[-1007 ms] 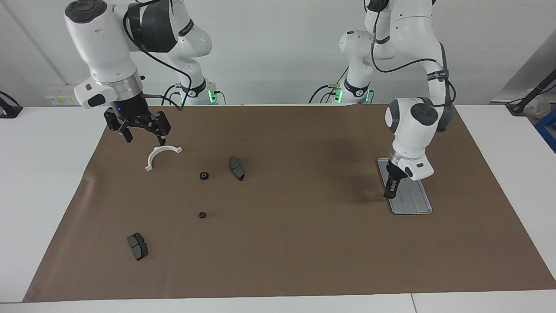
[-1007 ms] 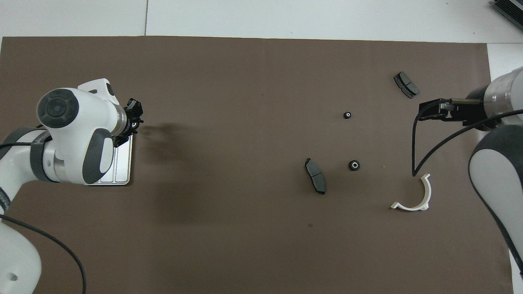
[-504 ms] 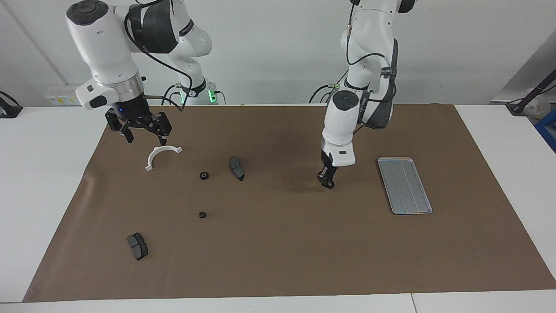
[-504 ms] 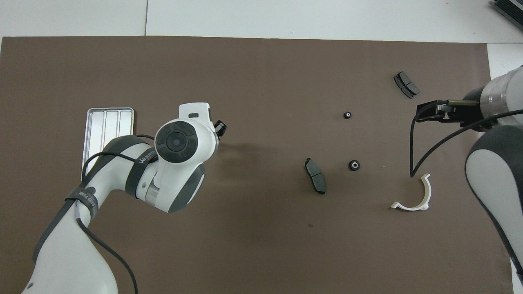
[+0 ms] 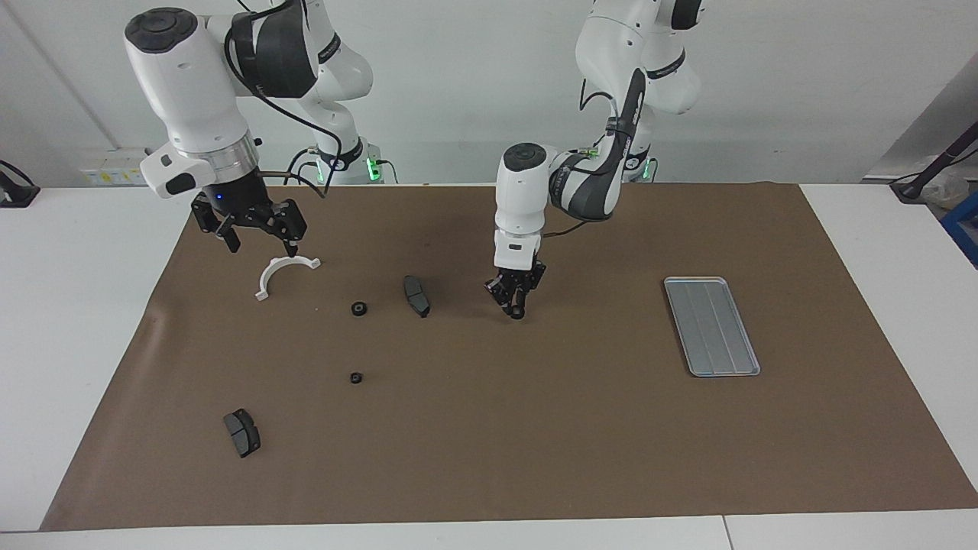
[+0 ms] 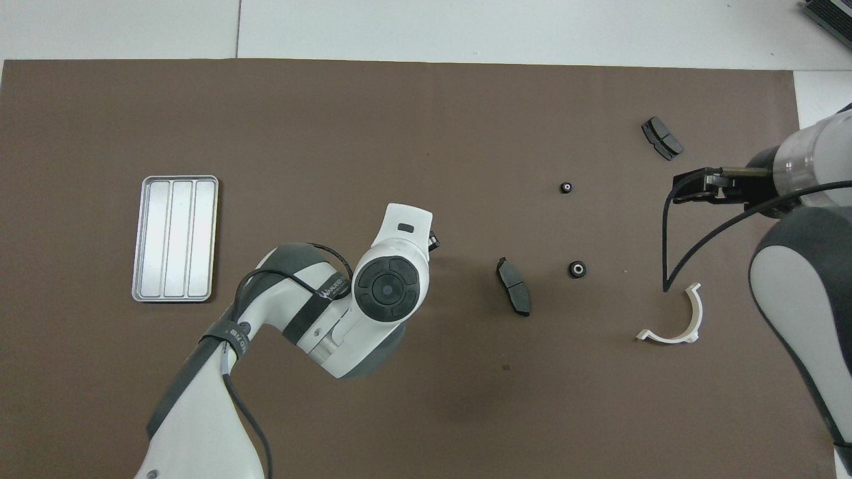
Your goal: Place bearing gear from tray to pile
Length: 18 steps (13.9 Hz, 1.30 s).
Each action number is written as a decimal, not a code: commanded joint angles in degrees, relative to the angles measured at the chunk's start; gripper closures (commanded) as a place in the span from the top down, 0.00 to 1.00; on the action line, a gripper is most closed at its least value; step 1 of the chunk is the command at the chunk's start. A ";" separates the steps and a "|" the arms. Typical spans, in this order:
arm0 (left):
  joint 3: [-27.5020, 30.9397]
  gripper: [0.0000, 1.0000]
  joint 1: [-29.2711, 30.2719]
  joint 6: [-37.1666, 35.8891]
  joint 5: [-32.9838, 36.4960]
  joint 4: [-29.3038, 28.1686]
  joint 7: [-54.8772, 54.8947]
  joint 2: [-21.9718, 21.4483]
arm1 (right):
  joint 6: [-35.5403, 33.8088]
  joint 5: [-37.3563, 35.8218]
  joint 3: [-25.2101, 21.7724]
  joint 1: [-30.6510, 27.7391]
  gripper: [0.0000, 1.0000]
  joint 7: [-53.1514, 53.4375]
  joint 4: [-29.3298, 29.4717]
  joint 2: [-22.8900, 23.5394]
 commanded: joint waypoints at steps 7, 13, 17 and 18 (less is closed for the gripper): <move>0.73 0.86 3.01 -1.37 0.79 3.32 9.81 -0.75 | 3.89 1.37 0.70 1.98 1.00 3.76 -3.85 -1.52; -0.15 0.90 20.68 -9.72 -3.85 3.41 36.93 -7.61 | 11.88 1.46 0.70 11.20 1.00 7.46 -9.12 1.63; 0.11 0.90 32.63 -17.01 -9.76 4.11 65.42 -9.37 | 21.09 1.19 0.70 20.69 1.00 19.04 -9.12 9.80; 0.20 0.90 34.75 -19.38 -9.85 5.51 69.65 -9.55 | 23.29 1.19 0.70 22.10 1.00 20.28 -9.12 11.30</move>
